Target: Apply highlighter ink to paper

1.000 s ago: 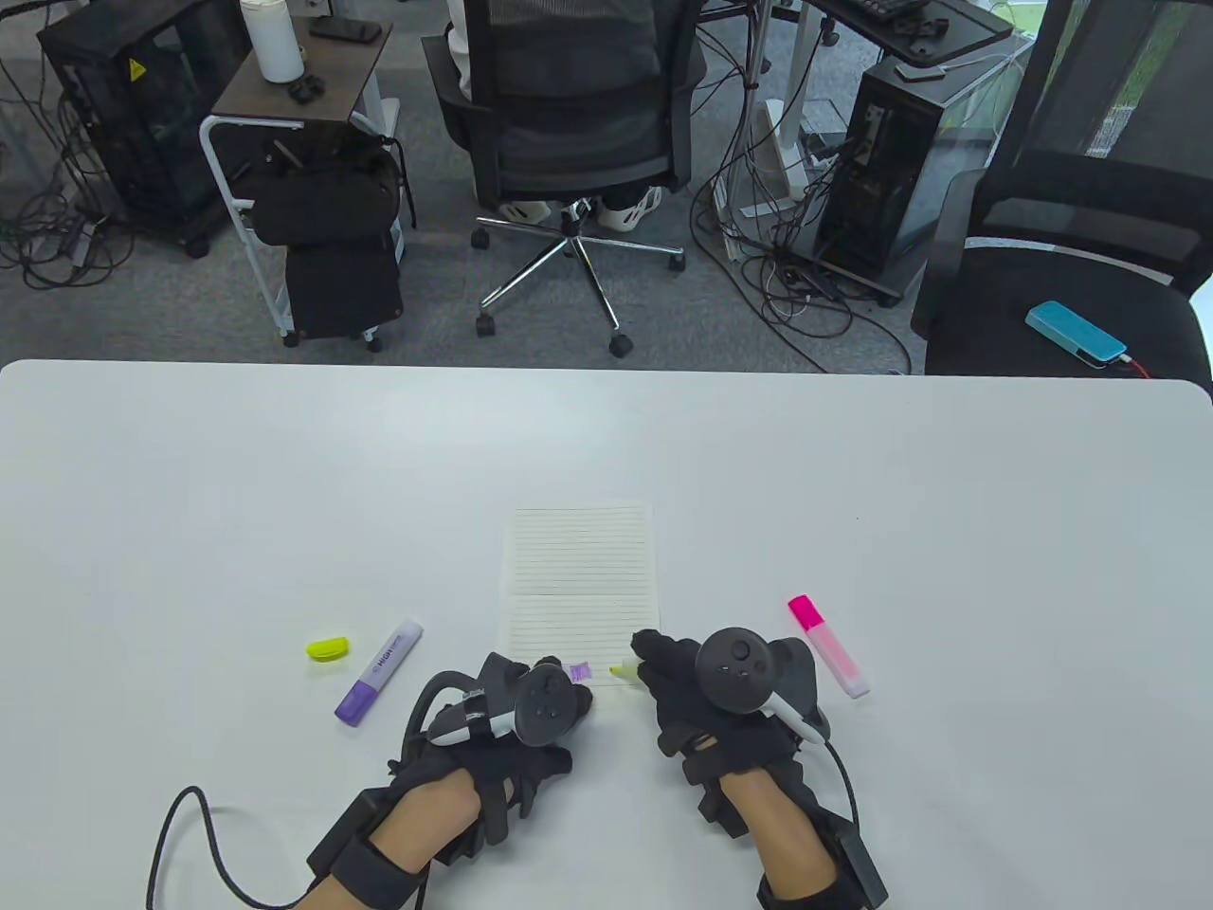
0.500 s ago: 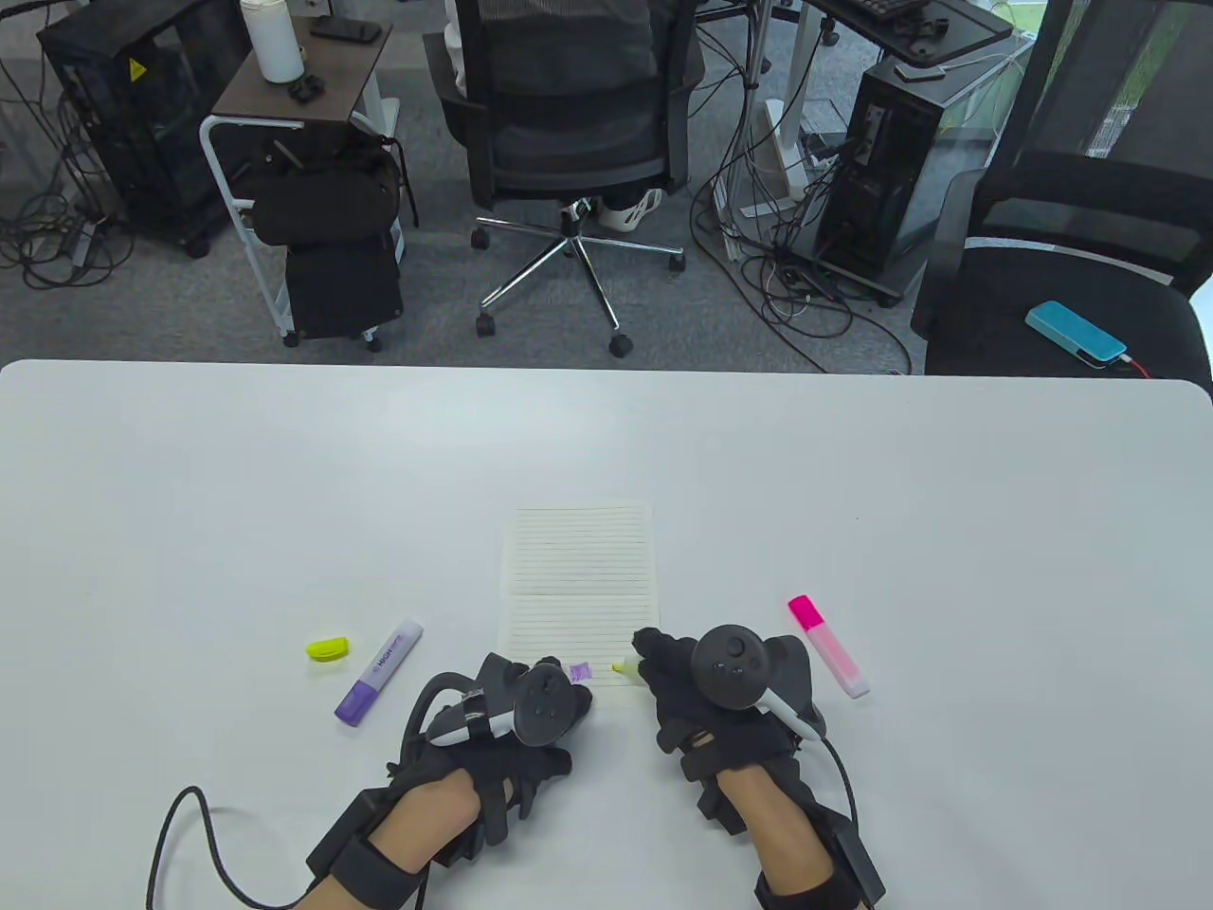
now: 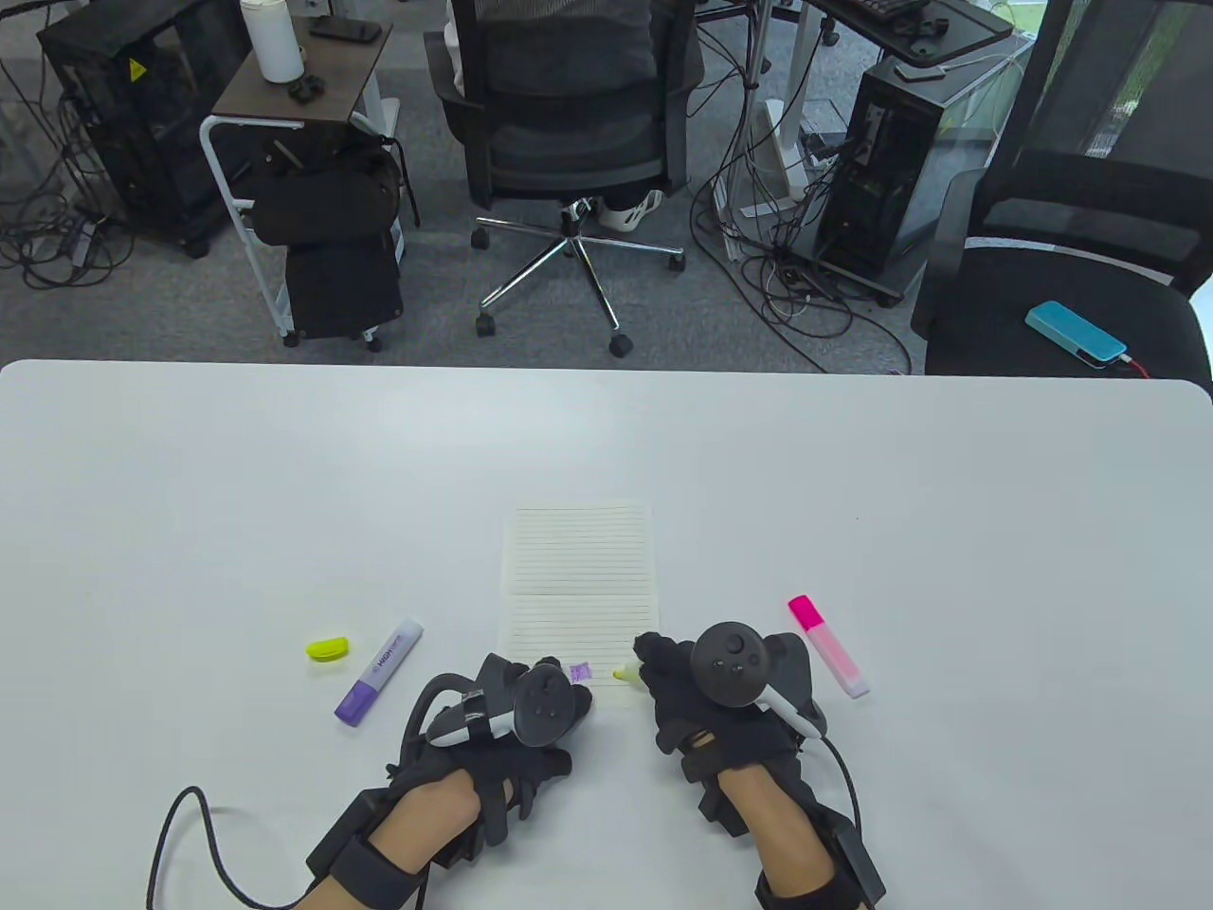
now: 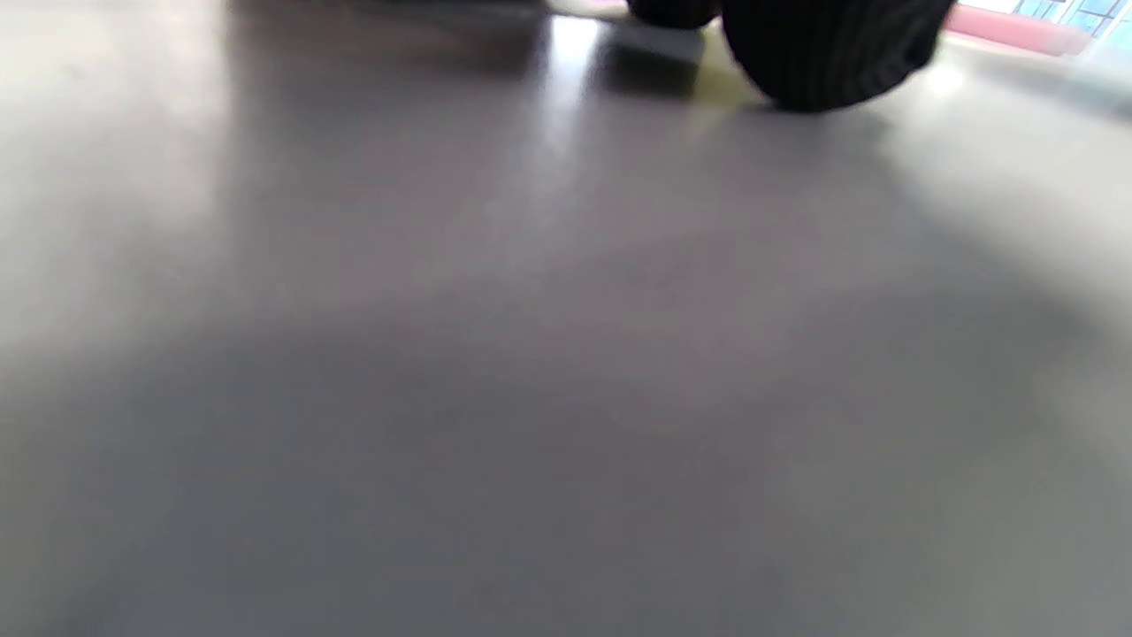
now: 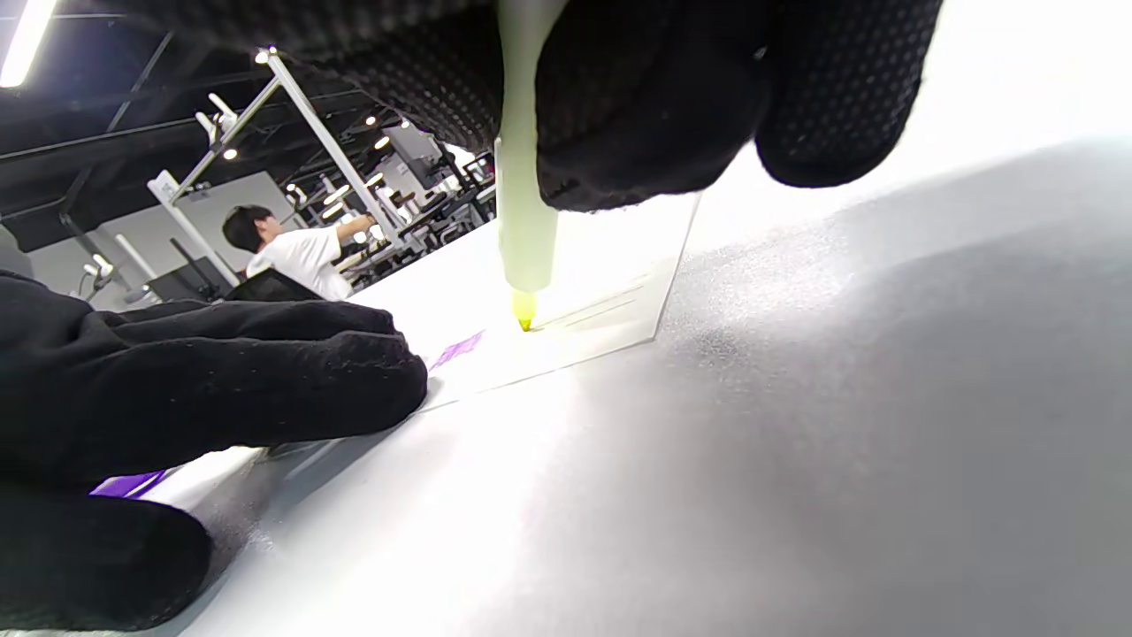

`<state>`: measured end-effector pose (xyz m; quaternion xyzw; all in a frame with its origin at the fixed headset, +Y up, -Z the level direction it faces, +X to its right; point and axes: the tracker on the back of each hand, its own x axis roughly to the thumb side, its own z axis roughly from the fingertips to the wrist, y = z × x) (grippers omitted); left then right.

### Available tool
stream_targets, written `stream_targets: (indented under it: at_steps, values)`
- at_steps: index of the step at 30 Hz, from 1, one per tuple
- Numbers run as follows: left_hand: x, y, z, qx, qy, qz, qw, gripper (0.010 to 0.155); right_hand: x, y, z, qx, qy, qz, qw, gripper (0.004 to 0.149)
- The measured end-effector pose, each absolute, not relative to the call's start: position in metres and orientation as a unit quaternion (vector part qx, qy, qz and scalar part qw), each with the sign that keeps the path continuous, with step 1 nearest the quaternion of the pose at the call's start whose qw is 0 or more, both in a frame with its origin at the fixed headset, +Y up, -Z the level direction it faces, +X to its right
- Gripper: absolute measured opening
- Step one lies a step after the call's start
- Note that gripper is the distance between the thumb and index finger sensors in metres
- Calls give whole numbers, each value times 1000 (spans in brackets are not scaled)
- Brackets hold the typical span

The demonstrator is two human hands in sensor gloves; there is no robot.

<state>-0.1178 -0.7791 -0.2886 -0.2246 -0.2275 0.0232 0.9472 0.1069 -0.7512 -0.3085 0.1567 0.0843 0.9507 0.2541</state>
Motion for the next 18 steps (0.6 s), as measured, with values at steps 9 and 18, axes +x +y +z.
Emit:
stream_targets:
  at_steps: [9,18]
  values:
    - [-118,-779,-288,-224,-228,23,947,73,110,-752,-308,157,69,950,261,41]
    - [-118,-779,-288,-223,-228,24,947,73,108,-755,-309,155,69,952,256,42]
